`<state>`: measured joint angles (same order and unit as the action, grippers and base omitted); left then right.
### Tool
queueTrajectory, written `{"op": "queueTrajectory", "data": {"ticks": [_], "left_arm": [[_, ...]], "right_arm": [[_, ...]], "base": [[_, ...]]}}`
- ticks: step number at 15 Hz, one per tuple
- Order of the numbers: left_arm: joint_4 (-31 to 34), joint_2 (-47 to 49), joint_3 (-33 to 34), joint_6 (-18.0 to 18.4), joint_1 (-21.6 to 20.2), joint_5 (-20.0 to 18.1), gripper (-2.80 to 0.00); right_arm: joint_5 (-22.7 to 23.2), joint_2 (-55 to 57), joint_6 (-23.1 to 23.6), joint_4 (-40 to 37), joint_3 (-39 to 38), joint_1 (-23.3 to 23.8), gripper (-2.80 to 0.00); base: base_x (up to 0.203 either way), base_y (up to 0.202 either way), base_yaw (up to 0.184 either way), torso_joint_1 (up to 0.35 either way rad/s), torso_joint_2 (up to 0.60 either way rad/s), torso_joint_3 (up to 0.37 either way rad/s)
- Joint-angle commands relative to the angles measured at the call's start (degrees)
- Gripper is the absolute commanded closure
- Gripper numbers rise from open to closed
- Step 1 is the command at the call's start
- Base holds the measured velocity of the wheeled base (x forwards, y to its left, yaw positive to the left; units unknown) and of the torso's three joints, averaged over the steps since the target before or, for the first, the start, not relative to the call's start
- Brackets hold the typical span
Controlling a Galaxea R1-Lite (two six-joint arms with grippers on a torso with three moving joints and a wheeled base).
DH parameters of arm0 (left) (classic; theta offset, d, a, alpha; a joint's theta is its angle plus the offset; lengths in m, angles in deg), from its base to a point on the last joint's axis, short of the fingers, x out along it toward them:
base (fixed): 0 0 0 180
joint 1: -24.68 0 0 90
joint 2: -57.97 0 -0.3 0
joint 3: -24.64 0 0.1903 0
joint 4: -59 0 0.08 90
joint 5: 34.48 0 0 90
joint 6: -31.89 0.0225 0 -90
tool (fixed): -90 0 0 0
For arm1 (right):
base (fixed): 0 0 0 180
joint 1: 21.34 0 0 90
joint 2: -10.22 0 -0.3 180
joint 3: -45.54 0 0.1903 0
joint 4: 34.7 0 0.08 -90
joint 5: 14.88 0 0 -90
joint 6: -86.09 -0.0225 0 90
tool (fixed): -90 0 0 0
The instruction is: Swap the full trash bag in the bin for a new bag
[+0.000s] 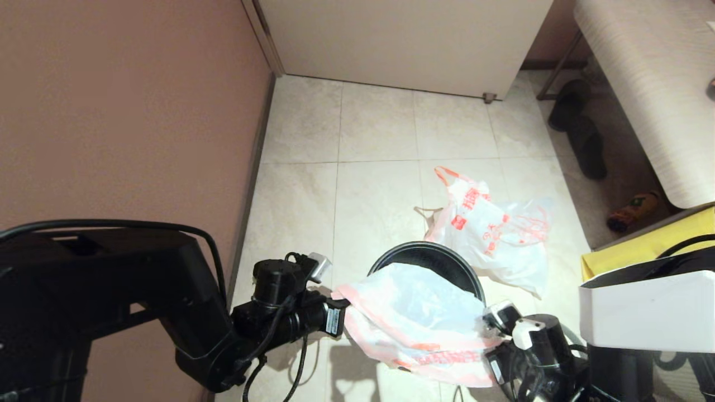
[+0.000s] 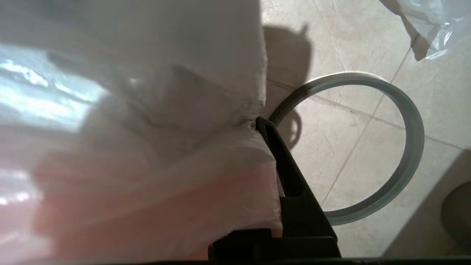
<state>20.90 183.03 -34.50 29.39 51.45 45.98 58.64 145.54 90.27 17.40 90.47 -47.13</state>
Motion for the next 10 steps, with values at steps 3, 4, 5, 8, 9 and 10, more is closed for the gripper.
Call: {"op": "queueTrajectory", "data": {"ticks": [3, 4, 5, 8, 9, 10], "left_arm": [[1.43, 2.69, -1.86, 0.41, -1.13, 1.08, 0.00], [4.60, 2.99, -2.40, 1.44, -1.04, 1.88, 0.00], [8.65, 2.99, -2.95, 3.64, -1.08, 2.12, 0.00], [11.23, 2.95, -2.08, 6.32, -1.02, 1.94, 0.00], [11.16, 3.01, -1.25, 8.92, -1.06, 1.56, 0.00], [11.06, 3.57, -1.21, 10.06, -1.09, 1.24, 0.00]], "right_arm": [[-0.28, 3.02, -1.61, 3.15, 2.53, 1.37, 0.00], [-0.31, 2.94, -2.42, 3.89, 2.96, 1.61, 0.00], [-0.72, 3.11, -2.51, 3.81, 2.95, 1.62, 0.00], [-1.53, 3.46, -2.50, 3.90, 2.60, 1.61, 0.00], [-1.53, 3.46, -2.48, 3.90, 2.59, 1.53, 0.00], [-1.53, 3.72, -2.42, 3.96, 2.69, 1.44, 0.00]], "base": [[0.000, 0.000, 0.000, 0.000, 0.00, 0.000], [0.000, 0.000, 0.000, 0.000, 0.00, 0.000], [0.000, 0.000, 0.000, 0.000, 0.00, 0.000], [0.000, 0.000, 0.000, 0.000, 0.00, 0.000], [0.000, 0.000, 0.000, 0.000, 0.00, 0.000], [0.000, 0.000, 0.000, 0.000, 0.00, 0.000]]}}
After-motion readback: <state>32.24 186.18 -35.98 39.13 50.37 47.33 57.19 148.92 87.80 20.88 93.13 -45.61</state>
